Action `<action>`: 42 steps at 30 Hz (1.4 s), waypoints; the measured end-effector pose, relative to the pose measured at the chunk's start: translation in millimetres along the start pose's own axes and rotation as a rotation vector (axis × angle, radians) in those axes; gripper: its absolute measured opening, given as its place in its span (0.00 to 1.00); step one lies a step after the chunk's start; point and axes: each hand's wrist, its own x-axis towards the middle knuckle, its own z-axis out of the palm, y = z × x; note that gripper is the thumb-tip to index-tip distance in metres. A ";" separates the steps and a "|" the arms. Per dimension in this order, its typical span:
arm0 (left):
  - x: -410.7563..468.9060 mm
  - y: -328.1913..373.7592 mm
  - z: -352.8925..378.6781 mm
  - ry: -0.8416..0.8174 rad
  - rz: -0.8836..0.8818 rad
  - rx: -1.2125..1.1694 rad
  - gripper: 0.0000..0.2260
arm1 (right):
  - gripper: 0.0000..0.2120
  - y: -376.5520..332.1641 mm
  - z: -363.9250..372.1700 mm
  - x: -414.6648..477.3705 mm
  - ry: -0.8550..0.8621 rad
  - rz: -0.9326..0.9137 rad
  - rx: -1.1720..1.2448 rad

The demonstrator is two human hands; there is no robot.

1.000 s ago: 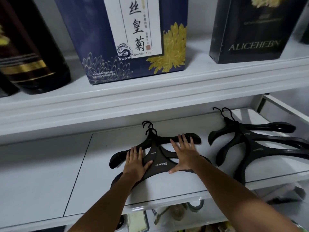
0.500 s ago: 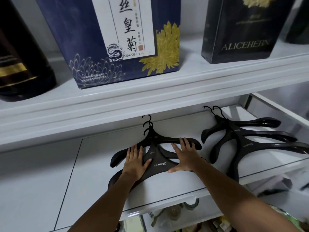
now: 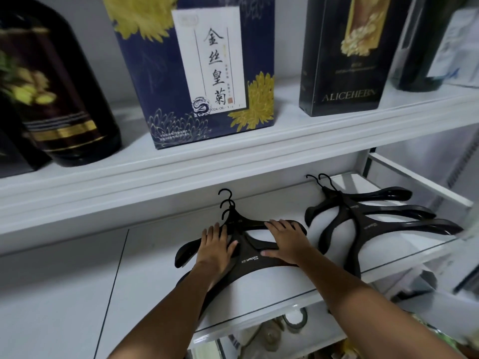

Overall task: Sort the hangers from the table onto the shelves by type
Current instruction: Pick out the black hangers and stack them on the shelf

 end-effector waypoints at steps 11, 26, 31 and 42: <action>-16.6 8.5 -57.9 0.138 0.252 -0.027 0.24 | 0.27 -31.2 -53.0 -40.1 0.156 0.148 -0.061; -57.6 58.2 -113.7 0.219 0.493 0.001 0.24 | 0.23 -37.6 -98.4 -137.4 0.207 0.416 -0.068; -68.9 88.4 -130.9 0.226 0.566 0.005 0.24 | 0.25 -21.6 -119.0 -174.3 0.245 0.531 -0.086; -101.4 207.0 -146.5 0.247 0.809 -0.080 0.24 | 0.25 23.4 -134.9 -283.5 0.294 0.801 -0.146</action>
